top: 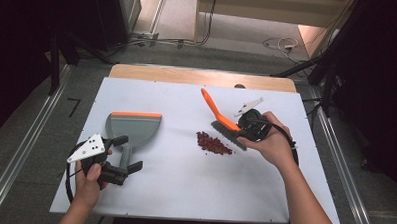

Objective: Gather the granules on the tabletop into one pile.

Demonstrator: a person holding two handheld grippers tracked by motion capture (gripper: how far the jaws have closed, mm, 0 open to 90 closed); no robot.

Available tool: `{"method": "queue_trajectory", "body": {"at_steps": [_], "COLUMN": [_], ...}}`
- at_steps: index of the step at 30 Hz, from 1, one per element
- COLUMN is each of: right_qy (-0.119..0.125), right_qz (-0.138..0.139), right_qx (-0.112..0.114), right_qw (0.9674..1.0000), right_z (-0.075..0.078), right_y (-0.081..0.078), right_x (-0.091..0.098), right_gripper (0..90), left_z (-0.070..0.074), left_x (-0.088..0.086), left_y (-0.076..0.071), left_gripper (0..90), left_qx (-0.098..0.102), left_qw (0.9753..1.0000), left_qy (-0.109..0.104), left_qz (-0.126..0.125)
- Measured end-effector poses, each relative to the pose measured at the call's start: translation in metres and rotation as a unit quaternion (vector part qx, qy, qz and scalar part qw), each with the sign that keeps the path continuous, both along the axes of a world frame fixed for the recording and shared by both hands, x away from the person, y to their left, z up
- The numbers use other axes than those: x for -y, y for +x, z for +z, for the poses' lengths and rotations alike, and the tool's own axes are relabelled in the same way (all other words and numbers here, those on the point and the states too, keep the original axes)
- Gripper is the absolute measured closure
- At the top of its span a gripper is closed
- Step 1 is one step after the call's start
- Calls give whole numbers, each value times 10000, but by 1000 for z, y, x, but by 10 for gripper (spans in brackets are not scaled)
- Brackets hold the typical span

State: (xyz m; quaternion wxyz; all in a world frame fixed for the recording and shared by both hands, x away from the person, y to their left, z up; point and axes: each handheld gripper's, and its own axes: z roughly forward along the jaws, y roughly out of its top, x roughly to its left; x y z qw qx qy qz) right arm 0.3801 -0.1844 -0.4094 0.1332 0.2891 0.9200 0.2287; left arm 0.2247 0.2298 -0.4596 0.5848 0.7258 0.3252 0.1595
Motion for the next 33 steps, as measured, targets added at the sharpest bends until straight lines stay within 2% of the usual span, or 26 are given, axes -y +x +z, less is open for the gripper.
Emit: {"method": "queue_trajectory", "body": {"at_steps": [2, 6, 8, 11, 13, 17, 20, 23, 33], "right_qy": [-151, -482, -507, -371, -423, -483, -341, -433, -290], "right_qz": [-184, -384, -474, -630, -708, -603, -503, -440, -411], "right_qx": [47, 218, 206, 137, 212, 208, 117, 185, 233], "right_qw": [9997, 9979, 9974, 9972, 9964, 9968, 9981, 9979, 9985], "right_z": [-6, -18, -22, -26, -26, -27, -26, -25, -18], "right_y": [1, 1, 0, -4, -7, -11, -13, -14, -15], "right_x": [0, -2, -6, -11, -16, -25, -30, -36, -34], "right_gripper": [685, 686, 686, 686, 686, 686, 686, 686, 686], "left_z": [0, 0, 0, 0, 0, 0, 1, 1, 1], "left_x": [0, 1, 1, 1, 1, 1, 0, 0, -1], "left_y": [0, 0, 0, 0, 0, 0, 0, -1, -1], "left_gripper": [6, 6, 6, 6, 6, 6, 6, 6, 6], "left_qx": [-2, -3, -3, -2, 1, -1, 4, 14, 22], "left_qw": [10000, 10000, 10000, 10000, 10000, 10000, 10000, 10000, 10000], "left_qy": [3, -1, 1, 2, 11, 8, 5, 3, -13], "left_qz": [-3, -3, -3, 0, -4, -15, -4, -3, 10]}}
